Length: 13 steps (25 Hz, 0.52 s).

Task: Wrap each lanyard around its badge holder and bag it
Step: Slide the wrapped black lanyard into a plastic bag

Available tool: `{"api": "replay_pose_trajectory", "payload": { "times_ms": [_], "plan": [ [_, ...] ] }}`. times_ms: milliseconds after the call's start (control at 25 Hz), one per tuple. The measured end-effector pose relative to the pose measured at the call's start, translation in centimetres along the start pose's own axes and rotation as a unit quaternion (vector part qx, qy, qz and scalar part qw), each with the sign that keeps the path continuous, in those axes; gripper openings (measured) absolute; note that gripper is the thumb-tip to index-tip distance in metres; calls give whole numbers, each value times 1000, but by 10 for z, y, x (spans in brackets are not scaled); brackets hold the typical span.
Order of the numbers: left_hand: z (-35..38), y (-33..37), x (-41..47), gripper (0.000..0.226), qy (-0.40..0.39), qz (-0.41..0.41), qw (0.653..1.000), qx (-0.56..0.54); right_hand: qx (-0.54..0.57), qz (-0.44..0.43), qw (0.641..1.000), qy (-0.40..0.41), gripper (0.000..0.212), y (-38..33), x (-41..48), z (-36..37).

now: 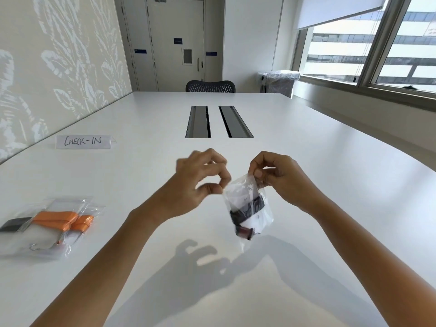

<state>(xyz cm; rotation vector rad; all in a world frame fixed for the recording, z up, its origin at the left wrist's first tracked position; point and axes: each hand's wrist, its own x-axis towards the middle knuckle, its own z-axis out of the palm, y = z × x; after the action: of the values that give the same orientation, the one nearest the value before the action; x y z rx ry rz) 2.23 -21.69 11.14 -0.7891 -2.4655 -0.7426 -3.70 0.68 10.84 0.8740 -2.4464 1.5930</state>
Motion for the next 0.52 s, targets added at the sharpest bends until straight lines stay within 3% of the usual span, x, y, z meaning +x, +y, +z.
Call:
{"api": "replay_pose_trajectory", "payload": {
  "times_ms": [80, 160, 320, 520],
  "plan": [
    [1, -8, 2, 21, 81, 9, 984, 158, -8, -7, 1000, 14, 38, -1, 0, -3],
    [1, -14, 2, 27, 127, -4, 972, 197, -22, -24, 999, 20, 35, -3, -1, -1],
    [2, -13, 2, 18, 143, -75, 987, -10, -30, -46, 996, 70, 30, -7, -3, 4],
    [11, -8, 2, 10, 155, -221, 940, -207, -41, -45, 994, 88, 22, -12, -7, 6]
  ]
}}
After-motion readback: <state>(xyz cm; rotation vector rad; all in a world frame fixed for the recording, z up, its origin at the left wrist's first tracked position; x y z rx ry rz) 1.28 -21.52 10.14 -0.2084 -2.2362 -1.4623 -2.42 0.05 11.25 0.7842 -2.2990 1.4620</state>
